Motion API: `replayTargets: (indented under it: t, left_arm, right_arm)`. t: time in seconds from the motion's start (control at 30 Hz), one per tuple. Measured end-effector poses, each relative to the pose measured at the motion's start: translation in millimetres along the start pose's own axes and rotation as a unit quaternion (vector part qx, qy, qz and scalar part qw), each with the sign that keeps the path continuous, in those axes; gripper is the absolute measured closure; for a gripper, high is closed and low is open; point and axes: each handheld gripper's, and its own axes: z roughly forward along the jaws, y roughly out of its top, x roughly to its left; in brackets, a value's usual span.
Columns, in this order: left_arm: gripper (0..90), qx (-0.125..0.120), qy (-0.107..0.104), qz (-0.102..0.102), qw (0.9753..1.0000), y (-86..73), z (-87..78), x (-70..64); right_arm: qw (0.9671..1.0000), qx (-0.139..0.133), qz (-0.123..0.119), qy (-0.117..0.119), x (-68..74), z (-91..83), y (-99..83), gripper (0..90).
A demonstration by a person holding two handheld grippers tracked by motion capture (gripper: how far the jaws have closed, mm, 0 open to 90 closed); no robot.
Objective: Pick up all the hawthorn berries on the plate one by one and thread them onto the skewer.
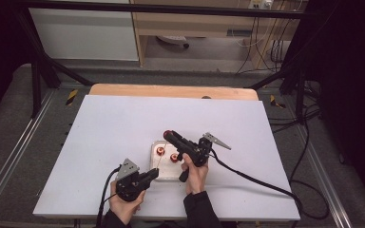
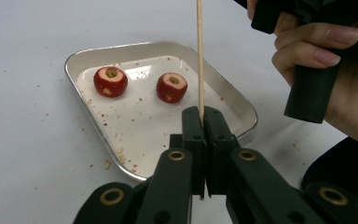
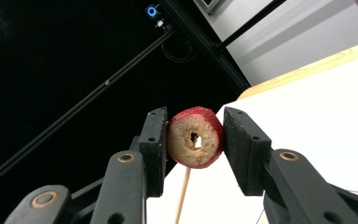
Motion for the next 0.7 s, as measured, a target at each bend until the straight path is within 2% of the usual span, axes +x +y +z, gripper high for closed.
replayTargets:
  t: [0.2,0.33,0.4,0.5,0.6,0.7]
  left_arm:
    - [88.4,0.001,-0.001,-0.006,1.0,0.4,2.6,1.2]
    - [88.5,0.001,0.0,0.0,1.0,-0.7,4.9,0.4]
    - [88.5,-0.001,0.004,0.008,1.0,-1.0,3.9,1.7]
    - [88.4,-0.003,0.007,0.004,1.0,0.1,0.6,5.8]
    - [88.2,-0.002,0.013,0.012,0.9998,1.6,-2.2,11.2]
    - [88.0,0.004,0.006,0.019,0.9998,2.3,-2.5,12.0]
  right_arm:
    - [1.0,0.006,-0.006,0.0,1.2,-1.0,-0.6,61.7]
    - [1.0,0.008,-0.004,-0.001,2.5,-2.3,-0.9,61.7]
    - [0.9999,0.015,0.0,-0.002,3.1,-3.1,0.4,61.7]
    - [0.9994,0.031,0.0,-0.013,2.8,-4.1,4.2,61.6]
    - [0.9986,0.05,0.006,-0.015,-0.2,-6.4,8.4,61.6]
    - [0.9983,0.056,0.014,-0.011,-2.8,-8.3,9.0,61.9]
